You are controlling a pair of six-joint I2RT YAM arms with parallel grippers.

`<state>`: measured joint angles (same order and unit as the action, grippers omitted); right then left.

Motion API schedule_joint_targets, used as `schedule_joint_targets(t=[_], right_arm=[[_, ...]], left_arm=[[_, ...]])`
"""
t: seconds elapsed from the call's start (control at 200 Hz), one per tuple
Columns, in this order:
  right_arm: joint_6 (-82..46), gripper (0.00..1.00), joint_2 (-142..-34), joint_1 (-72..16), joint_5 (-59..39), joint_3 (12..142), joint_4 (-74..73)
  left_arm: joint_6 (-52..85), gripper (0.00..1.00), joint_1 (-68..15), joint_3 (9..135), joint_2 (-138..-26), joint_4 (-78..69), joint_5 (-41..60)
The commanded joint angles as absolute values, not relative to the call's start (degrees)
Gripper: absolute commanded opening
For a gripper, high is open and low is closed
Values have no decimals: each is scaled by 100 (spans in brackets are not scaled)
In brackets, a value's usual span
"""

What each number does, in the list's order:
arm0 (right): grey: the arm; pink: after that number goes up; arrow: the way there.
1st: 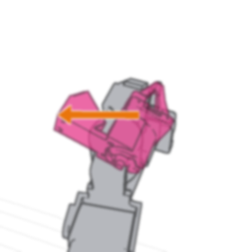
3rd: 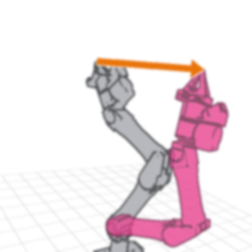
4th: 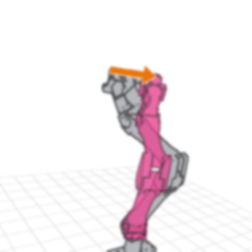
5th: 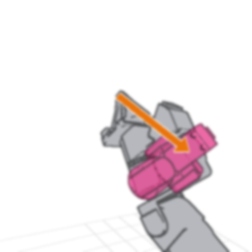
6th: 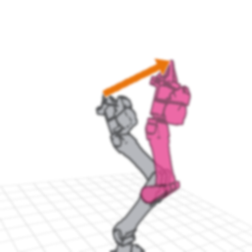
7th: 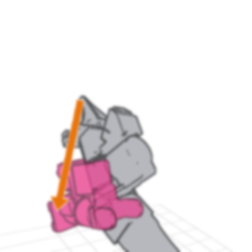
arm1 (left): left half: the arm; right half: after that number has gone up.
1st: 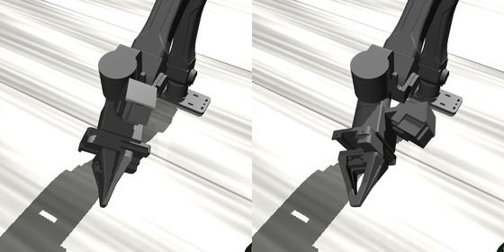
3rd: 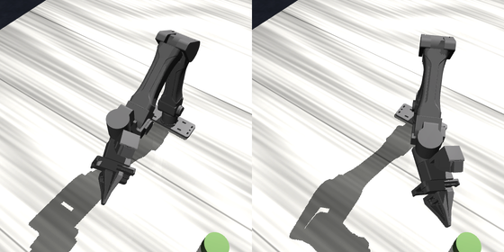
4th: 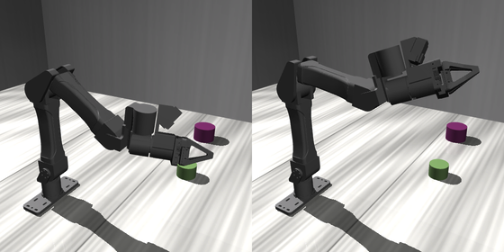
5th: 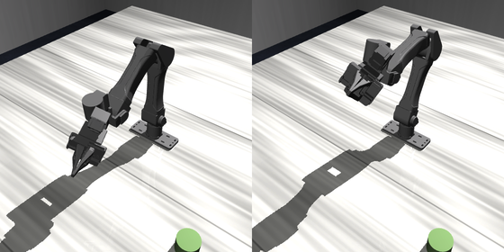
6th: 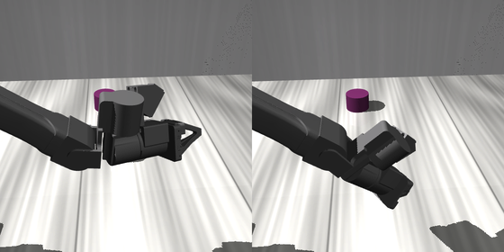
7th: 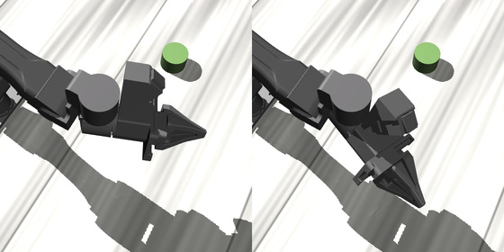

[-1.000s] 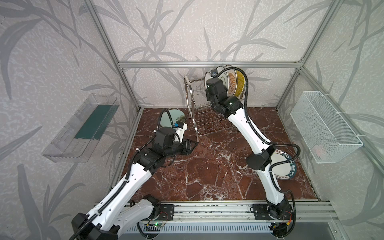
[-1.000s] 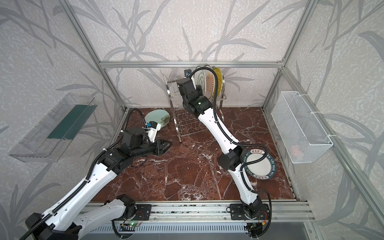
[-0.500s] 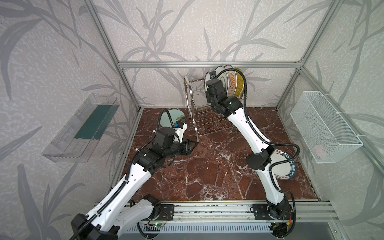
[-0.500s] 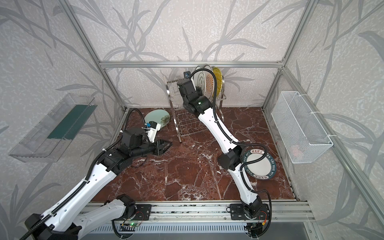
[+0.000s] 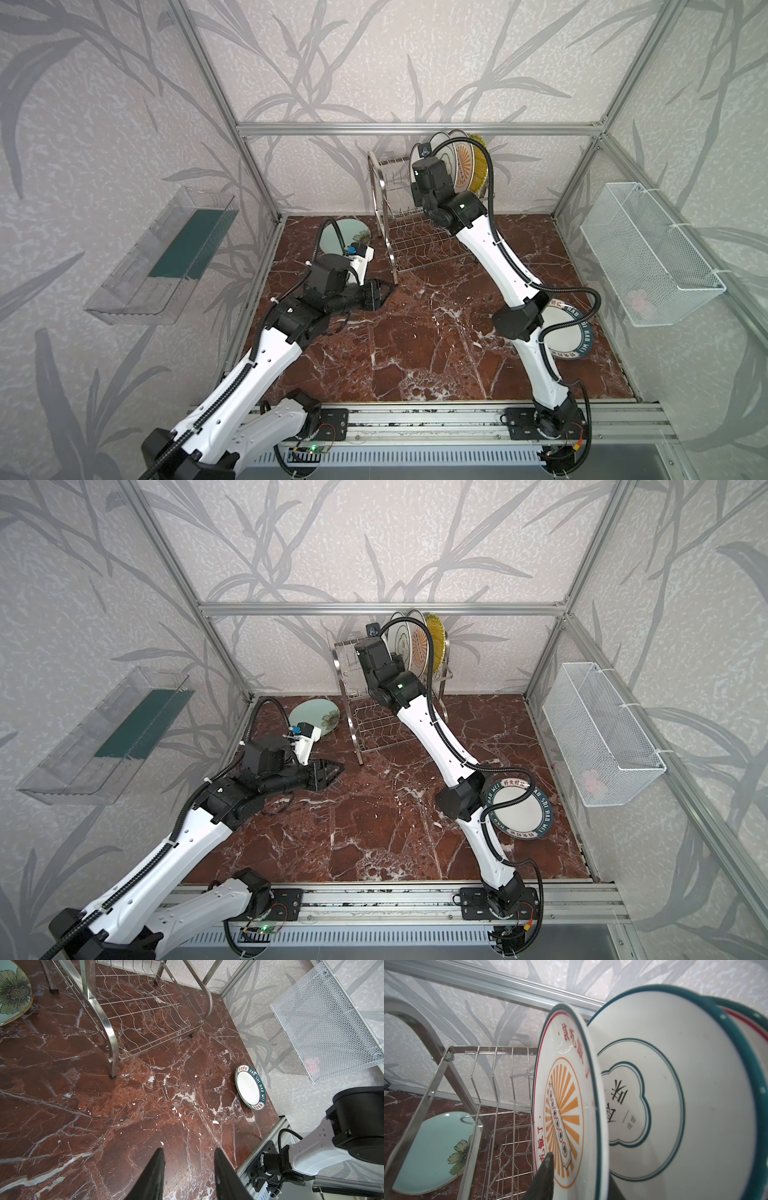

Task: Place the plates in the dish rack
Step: 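Open the right gripper and release the sunburst plate in the rack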

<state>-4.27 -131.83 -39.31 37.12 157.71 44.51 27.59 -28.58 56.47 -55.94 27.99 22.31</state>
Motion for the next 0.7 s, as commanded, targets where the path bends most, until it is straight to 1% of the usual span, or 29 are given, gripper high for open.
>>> schedule_joint_targets(t=[0.0, 0.215, 0.32, 0.505, 0.695], right_arm=[[-375, 37, -12802, -3928, 3622, 15899, 4482], [-345, 45, -12644, -3962, 3529, 15890, 4475], [-287, 47, -12562, -3992, 3524, 15891, 4454], [-209, 52, -12402, -4025, 3518, 15882, 4429], [-157, 61, -12197, -4065, 3465, 15797, 4403]], left_arm=[[2760, 39, -2837, 5589, -5476, 2873, 2197], [2810, 39, -2835, 5578, -5434, 2874, 2144], [2844, 39, -2835, 5579, -5415, 2883, 2128], [2900, 39, -2837, 5590, -5421, 2887, 2110], [2931, 40, -2839, 5608, -5432, 2887, 2064]])
